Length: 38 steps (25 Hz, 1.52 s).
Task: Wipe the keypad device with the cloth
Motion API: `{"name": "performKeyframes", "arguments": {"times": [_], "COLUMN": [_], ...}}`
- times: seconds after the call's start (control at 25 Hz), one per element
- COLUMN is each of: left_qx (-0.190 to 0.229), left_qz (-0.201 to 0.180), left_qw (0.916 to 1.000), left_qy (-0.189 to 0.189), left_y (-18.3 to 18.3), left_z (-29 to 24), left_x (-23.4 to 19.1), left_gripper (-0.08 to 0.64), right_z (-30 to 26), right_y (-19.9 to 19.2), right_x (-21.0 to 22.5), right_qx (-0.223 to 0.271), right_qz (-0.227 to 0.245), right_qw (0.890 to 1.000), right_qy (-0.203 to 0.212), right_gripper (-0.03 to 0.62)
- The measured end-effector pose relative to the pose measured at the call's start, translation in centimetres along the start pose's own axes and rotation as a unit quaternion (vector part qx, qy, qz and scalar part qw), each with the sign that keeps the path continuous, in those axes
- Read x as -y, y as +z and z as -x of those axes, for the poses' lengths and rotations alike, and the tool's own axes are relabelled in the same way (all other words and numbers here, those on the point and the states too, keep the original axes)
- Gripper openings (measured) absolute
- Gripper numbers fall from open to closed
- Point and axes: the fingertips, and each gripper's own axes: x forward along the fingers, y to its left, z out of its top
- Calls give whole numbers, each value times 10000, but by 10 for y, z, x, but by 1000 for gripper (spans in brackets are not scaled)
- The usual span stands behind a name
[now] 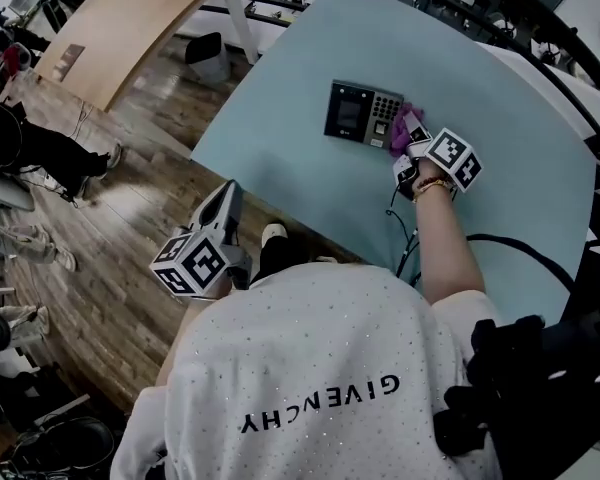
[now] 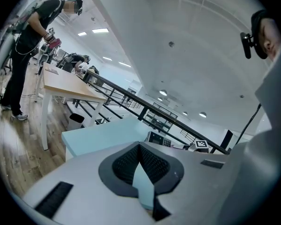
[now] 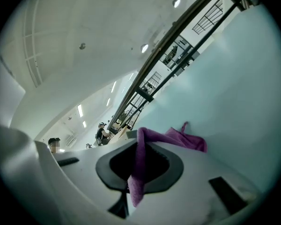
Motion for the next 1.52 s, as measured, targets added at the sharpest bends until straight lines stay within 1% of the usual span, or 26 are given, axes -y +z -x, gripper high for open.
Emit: {"name": "performKeyframes", "arguments": {"times": [0.16, 0.32, 0.4, 0.52, 0.6, 0.72, 0.76, 0.8, 0.84, 0.92, 0.96, 1.0, 1.08, 1.2, 1.32, 1.4, 1.52], "left_qx": [-42, -90, -113, -128, -130, -152, -164, -172, -181, -230, -281, -346, -485, -665, -743, -760, -831], "left_qz": [19, 33, 48, 57, 39, 13, 5, -12, -45, -123, -135, -123, -87, -161, -233, -265, -375], "left_qw": [9999, 9998, 9996, 9995, 9995, 9992, 9990, 9986, 9980, 9967, 9960, 9952, 9925, 9861, 9804, 9771, 9710], "left_qy": [-91, -188, -235, -274, -292, -356, -417, -501, -600, -772, -835, -902, -1116, -1516, -1808, -1970, -2209], "left_y": [-2, -3, -4, -4, -4, -2, -2, -1, 1, 2, 1, -1, -5, -4, 10, 22, 37], "left_z": [-8, -17, -20, -22, -23, -29, -31, -34, -38, -47, -53, -58, -67, -75, -80, -78, -65], "left_x": [6, 13, 16, 19, 21, 24, 27, 31, 36, 43, 46, 48, 54, 64, 65, 62, 55], "left_gripper": [0, 0, 0, 0, 0, 0, 0, 0, 0, 0, 1, 0, 0, 0, 0, 0, 0], "right_z": [6, 12, 16, 21, 24, 29, 33, 38, 44, 57, 64, 72, 92, 121, 143, 155, 171], "right_y": [-20, -33, -39, -44, -48, -52, -48, -40, -30, -8, 1, 10, 24, 41, 51, 49, 34], "right_x": [7, 12, 14, 16, 17, 18, 16, 11, 2, -22, -33, -44, -61, -78, -97, -113, -138], "right_qx": [-280, -509, -660, -865, -1034, -1246, -1188, -1038, -826, -398, -225, -67, 253, 749, 1210, 1390, 1500], "right_qz": [-107, -11, 212, 695, 1042, 1618, 1832, 2016, 2136, 2228, 2276, 2349, 2522, 2762, 2919, 3044, 3245], "right_qw": [9995, 9985, 9970, 9918, 9859, 9737, 9705, 9695, 9707, 9738, 9735, 9718, 9669, 9581, 9486, 9416, 9317], "right_qy": [-91, -206, -355, -636, -799, -1009, -1020, -929, -728, -197, 29, 189, 307, 143, -154, -369, -637], "right_gripper": [15, 17, 15, 15, 17, 17, 15, 15, 15, 15, 15, 15, 15, 14, 14, 14, 14]}}
